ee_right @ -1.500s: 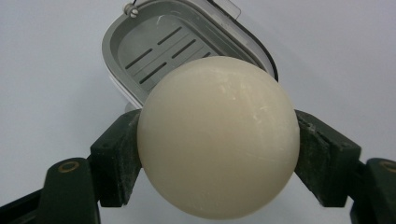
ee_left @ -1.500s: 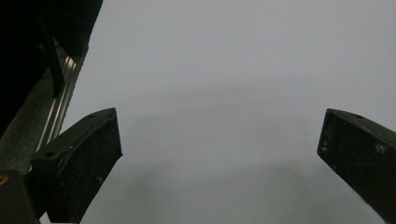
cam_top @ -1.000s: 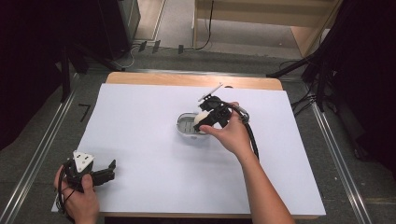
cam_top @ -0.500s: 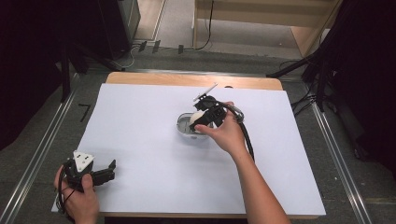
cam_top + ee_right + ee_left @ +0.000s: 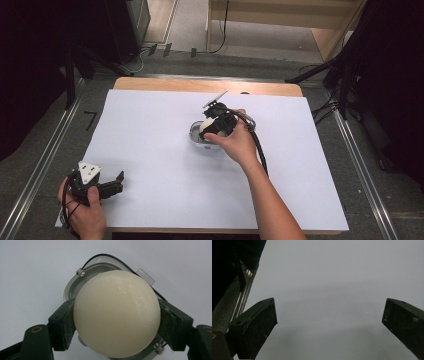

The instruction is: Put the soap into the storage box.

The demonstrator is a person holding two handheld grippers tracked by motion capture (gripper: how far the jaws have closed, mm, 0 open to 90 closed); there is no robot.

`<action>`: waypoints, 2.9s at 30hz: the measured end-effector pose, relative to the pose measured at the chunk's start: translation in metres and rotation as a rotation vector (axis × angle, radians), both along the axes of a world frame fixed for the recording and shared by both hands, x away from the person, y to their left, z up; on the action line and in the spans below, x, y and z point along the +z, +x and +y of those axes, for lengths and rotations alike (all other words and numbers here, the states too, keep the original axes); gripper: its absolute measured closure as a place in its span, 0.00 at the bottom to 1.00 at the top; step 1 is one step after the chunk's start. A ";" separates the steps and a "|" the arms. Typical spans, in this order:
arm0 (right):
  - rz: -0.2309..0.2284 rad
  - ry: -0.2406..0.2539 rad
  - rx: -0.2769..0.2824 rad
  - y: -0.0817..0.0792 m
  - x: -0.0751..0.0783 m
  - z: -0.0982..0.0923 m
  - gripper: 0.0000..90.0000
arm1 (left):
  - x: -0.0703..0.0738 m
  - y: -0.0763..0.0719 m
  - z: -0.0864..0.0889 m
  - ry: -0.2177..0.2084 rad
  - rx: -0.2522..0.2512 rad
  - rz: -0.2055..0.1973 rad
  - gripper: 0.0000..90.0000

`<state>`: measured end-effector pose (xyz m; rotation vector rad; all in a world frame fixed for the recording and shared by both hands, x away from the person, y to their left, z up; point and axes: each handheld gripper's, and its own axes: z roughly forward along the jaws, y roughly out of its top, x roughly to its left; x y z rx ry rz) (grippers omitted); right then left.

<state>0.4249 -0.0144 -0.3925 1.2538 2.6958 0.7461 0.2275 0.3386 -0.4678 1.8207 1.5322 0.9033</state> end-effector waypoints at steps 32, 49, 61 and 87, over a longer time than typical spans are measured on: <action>0.022 -0.024 -0.022 0.002 -0.012 0.006 0.27 | 0.000 0.000 0.000 0.000 0.001 0.002 0.00; 0.038 -0.031 -0.021 0.002 -0.017 0.003 0.28 | 0.000 0.000 0.000 -0.003 0.001 0.002 0.00; 0.040 -0.016 -0.027 0.001 -0.016 0.002 0.27 | 0.000 0.000 0.001 -0.005 -0.001 0.005 0.00; -0.002 0.018 -0.040 -0.009 -0.003 -0.021 0.28 | 0.000 0.000 0.000 0.000 0.001 0.005 0.00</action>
